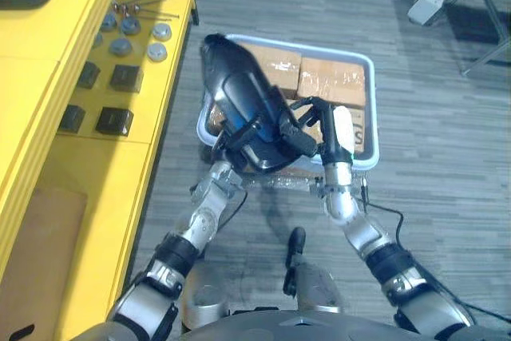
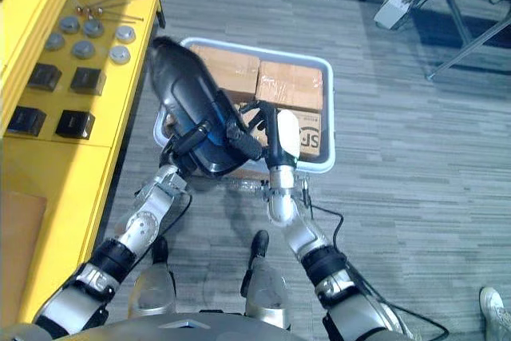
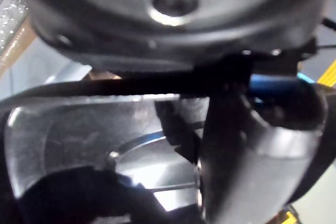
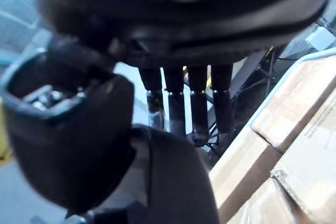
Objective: Walk over and take three plastic housings, then place them on the shelf
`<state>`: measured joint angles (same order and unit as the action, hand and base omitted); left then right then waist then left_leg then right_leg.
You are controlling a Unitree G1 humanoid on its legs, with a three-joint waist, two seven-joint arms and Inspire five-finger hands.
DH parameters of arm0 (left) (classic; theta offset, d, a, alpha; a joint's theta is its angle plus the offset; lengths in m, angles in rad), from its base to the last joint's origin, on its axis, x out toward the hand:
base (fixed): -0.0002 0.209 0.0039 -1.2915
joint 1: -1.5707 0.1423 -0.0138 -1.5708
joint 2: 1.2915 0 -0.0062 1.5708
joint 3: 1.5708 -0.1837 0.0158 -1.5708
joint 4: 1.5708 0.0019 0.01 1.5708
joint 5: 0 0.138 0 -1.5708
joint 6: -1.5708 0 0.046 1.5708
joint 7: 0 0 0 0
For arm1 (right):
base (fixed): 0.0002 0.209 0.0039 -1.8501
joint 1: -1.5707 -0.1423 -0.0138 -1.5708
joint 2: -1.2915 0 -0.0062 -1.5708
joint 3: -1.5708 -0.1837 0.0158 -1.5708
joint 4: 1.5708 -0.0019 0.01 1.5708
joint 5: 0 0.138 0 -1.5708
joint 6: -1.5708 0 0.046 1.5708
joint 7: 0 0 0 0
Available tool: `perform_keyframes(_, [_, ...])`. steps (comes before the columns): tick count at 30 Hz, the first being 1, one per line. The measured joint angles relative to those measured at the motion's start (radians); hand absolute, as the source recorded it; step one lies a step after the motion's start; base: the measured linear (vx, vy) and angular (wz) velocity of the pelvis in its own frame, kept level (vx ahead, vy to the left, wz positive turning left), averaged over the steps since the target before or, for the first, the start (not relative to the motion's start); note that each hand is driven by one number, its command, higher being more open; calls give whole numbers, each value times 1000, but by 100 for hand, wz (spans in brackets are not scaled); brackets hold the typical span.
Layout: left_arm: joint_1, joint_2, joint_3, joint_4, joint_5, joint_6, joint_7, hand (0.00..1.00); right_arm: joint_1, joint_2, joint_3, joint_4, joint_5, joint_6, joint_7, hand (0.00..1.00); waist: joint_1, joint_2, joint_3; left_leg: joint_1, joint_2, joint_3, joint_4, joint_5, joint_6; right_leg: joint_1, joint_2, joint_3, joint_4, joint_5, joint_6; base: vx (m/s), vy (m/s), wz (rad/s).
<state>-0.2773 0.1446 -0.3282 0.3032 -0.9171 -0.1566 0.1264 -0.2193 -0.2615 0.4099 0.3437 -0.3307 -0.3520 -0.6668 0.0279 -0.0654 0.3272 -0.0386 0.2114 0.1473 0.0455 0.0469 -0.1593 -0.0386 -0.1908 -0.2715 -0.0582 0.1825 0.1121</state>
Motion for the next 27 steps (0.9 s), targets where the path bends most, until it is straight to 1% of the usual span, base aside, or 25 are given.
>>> perform_keyframes(1, [21, -10, 20, -38, 66, -20, 31, 0, 30, 17, 7, -10, 11, -7, -4, 100, 0, 2, -2, 16, -1, -1, -2, -2, 1, 17, 0, -1, -5, -1, 1, 13, 5, 4])
perform_keyframes(2, [30, -13, 26, -54, 106, -26, 49, 0, 47, 26, 7, -18, 28, -9, -4, 100, 0, 3, -8, 19, -2, -1, -2, -4, 1, 25, 0, -3, -12, -1, 1, 0, 0, 0])
perform_keyframes(3, [58, -16, 34, -87, 195, -41, 90, 0, 89, 40, 7, -45, 57, -11, -4, 100, 1, 11, -32, 18, -3, -2, -2, -7, -1, 27, -1, -6, -18, -2, 2, -19, -2, 4])
perform_keyframes(4, [89, -18, 46, -118, 298, -48, 124, 0, 125, 42, 4, -79, 93, -17, -2, 100, 2, 22, -49, 20, -5, -4, -2, -12, 5, 31, -3, -9, -18, -3, 4, -16, 1, 3])
perform_keyframes(5, [107, -19, 54, -132, 346, -53, 141, 0, 141, 41, 1, -93, 115, -28, 1, 100, 1, 28, -57, 23, -7, -4, -2, -16, 8, 33, -5, -12, -19, -5, 6, -12, 14, 3])
perform_keyframes(6, [153, -21, 78, -160, 459, -58, 185, 0, 176, 40, -13, -129, 151, -35, 6, 100, 0, 43, -76, 30, -10, -4, -3, -17, 8, 41, -9, -16, -19, -6, 8, 0, 0, 0])
perform_keyframes(8, [204, -20, 108, -186, 597, -59, 236, 0, 212, 40, -39, -160, 198, -39, 6, 100, -3, 53, -100, 33, -12, -3, -12, -16, 6, 39, -10, -16, -19, -8, 9, 0, 0, 0])
perform_keyframes(10, [274, -20, 147, -216, 775, -63, 309, 0, 264, 42, -107, -188, 344, -63, 15, 100, 0, 65, -120, 41, -11, -2, -18, -13, 6, 41, -10, -16, -19, -15, 11, 0, 0, 0])
perform_keyframes(11, [290, -20, 157, -221, 811, -70, 325, 0, 277, 45, -131, -193, 388, -68, 25, 100, 0, 67, -123, 42, -11, -1, -18, -13, 5, 41, -10, -16, -19, -19, 6, -12, -2, -3])
perform_keyframes(13, [350, -20, 190, -258, 881, -106, 357, 0, 341, 71, -237, -210, 539, -80, 75, 100, -3, 72, -132, 47, -11, 4, -26, -11, 4, 39, -10, -14, -19, -19, 6, -8, 2, -5])
perform_keyframes(14, [365, -19, 195, -273, 891, -110, 363, 0, 361, 75, -256, -211, 575, -82, 89, 100, -4, 73, -137, 48, -11, 6, -30, -10, 2, 37, -10, -13, -19, -19, 6, 5, 3, -6])
perform_keyframes(16, [408, -17, 210, -332, 891, -141, 365, 0, 444, 80, -313, -213, 679, -83, 157, 100, -7, 74, -155, 47, -12, 16, -34, -10, 1, 25, -9, -1, -19, -20, 5, 18, 6, -14])
perform_keyframes(18, [420, -18, 210, -356, 882, -162, 348, 0, 509, 83, -341, -212, 700, -75, 209, 100, -12, 79, -161, 48, -12, 21, -34, -12, -1, 23, -9, 3, -19, -19, 5, 31, 7, -10])
perform_keyframes(19, [440, -18, 213, -370, 837, -193, 327, 0, 545, 86, -353, -209, 738, -62, 271, 100, -24, 81, -165, 49, -12, 22, -34, -12, -2, 22, -9, 4, -19, -17, 4, 29, 6, -4])
perform_keyframes(21, [470, -28, 216, -390, 743, -233, 290, 0, 572, 96, -368, -178, 819, -29, 349, 100, -41, 82, -174, 51, -11, 26, -34, -12, -5, 22, -8, 6, -19, -16, 6, 27, 4, -6])
perform_keyframes(22, [485, -48, 220, -393, 643, -274, 250, 0, 587, 116, -388, -109, 871, -6, 396, 100, -44, 83, -184, 55, -10, 30, -34, -12, -5, 24, -8, 9, -19, -16, 6, 32, 5, -7])
perform_keyframes(24, [493, -67, 237, -393, 588, -303, 229, 0, 594, 129, -409, -28, 897, 21, 427, 100, -43, 86, -188, 61, -11, 32, -34, -13, -6, 29, -8, 10, -19, -16, 6, 12, 3, -3])
perform_keyframes(25, [502, -73, 259, -395, 523, -326, 199, 0, 599, 139, -421, 26, 895, 32, 448, 100, -42, 89, -190, 65, -11, 32, -35, -13, -6, 34, -8, 9, -19, -18, 7, 0, 0, 0])
perform_keyframes(27, [524, -79, 296, -416, 460, -340, 181, 0, 606, 148, -422, 61, 897, 42, 473, 100, -43, 93, -192, 67, -11, 28, -34, -16, -2, 40, -8, 5, -19, -24, 4, -16, 2, 7])
